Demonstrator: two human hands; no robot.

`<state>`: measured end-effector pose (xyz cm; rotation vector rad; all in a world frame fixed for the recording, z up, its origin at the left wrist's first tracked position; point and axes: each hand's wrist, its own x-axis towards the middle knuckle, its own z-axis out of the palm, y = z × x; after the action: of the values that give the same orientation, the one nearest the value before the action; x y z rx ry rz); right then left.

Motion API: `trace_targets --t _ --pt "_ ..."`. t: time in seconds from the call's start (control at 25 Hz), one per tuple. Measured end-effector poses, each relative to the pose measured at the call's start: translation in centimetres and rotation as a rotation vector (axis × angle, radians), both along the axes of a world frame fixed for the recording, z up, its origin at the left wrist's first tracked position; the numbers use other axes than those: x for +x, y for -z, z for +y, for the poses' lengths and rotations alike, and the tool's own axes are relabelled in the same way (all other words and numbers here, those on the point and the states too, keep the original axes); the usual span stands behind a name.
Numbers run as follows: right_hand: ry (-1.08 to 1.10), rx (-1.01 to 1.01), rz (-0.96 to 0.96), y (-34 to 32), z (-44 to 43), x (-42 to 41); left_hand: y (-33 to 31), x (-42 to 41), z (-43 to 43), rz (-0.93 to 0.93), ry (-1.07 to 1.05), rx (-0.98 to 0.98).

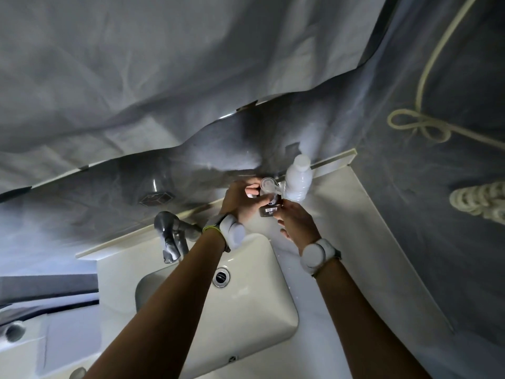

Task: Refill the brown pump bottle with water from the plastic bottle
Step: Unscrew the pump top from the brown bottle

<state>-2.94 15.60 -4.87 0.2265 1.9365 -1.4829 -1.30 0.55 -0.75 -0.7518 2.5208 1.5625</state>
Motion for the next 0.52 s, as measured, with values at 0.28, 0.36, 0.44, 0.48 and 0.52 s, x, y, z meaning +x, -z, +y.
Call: trace_targets --t 0.28,0.36,0.44,0.48,0.52 --pt "0.039 -0.061 -0.045 -1.0 1.0 0.7 -1.2 -0.1 0.3 -0.067 0.014 -0.032" --pt "0.061 -0.09 -0.047 -1.7 1.2 0.9 -2.0 0.2 -0.2 -0.054 0.027 -0.018" --pt "0.072 -0.099 0.003 -2.8 1.5 1.1 -3.6 0.7 -0.3 -0.021 0.051 -0.02" --pt "0.058 -0.104 0.025 -3.3 1.8 1.2 -4.4 0.9 -0.3 -0.001 0.051 -0.02" --pt "0.038 -0.116 0.04 -4.1 2.1 1.3 -5.3 1.2 -0.4 0.018 0.052 -0.029"
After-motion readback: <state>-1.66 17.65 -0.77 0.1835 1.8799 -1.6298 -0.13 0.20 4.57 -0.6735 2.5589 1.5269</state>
